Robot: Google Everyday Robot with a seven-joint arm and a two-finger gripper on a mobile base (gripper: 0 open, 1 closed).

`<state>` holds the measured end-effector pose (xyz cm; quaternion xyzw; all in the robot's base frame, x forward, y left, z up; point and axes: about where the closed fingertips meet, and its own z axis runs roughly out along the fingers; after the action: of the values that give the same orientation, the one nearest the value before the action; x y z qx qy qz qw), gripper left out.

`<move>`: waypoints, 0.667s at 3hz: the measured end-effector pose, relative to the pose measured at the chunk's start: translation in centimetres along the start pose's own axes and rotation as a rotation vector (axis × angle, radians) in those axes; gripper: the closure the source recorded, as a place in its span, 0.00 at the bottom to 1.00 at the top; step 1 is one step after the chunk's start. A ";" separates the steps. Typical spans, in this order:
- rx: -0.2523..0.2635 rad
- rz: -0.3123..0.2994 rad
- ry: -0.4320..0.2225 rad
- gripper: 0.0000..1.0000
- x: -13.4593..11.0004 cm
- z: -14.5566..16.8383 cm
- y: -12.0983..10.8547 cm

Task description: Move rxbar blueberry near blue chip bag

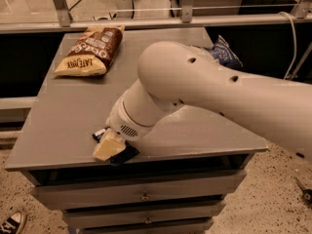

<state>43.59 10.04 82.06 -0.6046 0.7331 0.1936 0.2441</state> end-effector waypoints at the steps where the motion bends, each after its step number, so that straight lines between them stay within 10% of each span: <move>1: 0.000 0.000 0.000 0.87 -0.1 -0.1 0.0; 2: 0.000 0.000 0.000 1.00 -0.2 -0.2 0.0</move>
Offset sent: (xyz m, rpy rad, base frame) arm 0.0025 -0.0224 0.0461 0.0479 -0.0636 -0.0174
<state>43.59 10.04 82.37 -0.6046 0.7331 0.1936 0.2442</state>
